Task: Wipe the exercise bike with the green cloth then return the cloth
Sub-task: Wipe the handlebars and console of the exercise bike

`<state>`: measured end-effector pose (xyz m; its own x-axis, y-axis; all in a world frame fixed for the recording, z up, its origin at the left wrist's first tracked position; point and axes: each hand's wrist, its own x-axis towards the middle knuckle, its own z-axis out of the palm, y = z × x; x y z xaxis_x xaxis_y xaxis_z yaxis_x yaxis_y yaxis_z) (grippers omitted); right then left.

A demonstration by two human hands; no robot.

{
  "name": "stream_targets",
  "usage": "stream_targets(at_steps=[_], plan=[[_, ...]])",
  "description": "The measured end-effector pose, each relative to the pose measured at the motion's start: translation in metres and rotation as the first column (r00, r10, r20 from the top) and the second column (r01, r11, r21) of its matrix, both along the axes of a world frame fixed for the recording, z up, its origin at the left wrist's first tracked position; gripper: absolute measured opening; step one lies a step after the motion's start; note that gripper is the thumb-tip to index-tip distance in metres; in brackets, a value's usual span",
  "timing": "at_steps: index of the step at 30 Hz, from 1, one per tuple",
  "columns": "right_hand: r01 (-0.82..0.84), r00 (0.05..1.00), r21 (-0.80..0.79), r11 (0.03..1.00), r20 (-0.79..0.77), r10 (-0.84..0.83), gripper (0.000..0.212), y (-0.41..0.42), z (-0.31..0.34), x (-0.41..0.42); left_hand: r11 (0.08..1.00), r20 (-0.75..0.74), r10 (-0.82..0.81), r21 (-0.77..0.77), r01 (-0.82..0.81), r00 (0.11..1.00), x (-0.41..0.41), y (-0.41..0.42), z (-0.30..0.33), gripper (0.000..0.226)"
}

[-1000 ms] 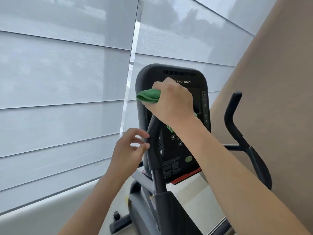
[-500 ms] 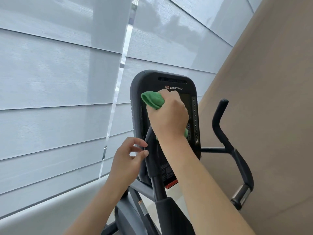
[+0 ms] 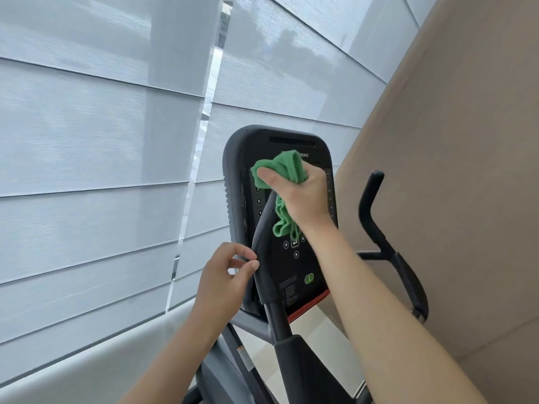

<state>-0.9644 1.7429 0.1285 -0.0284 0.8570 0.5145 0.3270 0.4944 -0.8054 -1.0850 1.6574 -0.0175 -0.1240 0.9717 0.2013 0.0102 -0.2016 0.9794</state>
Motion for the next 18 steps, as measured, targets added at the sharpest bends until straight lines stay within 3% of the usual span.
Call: stream_targets(at_steps=[3,4,6,11,18], plan=[[0.326,0.942,0.253,0.911,-0.002,-0.336,0.023,-0.002,-0.032,-0.019,0.999,0.003,0.022,-0.031,-0.022,1.0,0.001,0.001,-0.001,0.016],[0.371,0.899,0.387,0.844,0.079,-0.431,0.023,-0.005,-0.039,-0.021,0.999,0.003,0.026,-0.039,-0.026,1.0,0.001,0.002,-0.001,0.015],[0.308,0.795,0.58,0.754,0.279,-0.539,0.033,-0.01,-0.047,-0.016,0.999,0.011,0.029,-0.042,-0.029,1.0,0.001,0.002,-0.003,0.013],[0.147,0.711,0.541,0.828,0.525,-0.469,0.066,-0.024,-0.054,0.003,0.998,0.011,0.024,-0.056,-0.024,1.0,0.002,0.002,-0.005,0.012],[0.169,0.745,0.544,0.822,0.476,-0.468,0.069,-0.044,-0.068,0.002,0.995,-0.018,-0.08,-0.068,0.078,0.997,-0.012,-0.003,-0.015,0.009]])
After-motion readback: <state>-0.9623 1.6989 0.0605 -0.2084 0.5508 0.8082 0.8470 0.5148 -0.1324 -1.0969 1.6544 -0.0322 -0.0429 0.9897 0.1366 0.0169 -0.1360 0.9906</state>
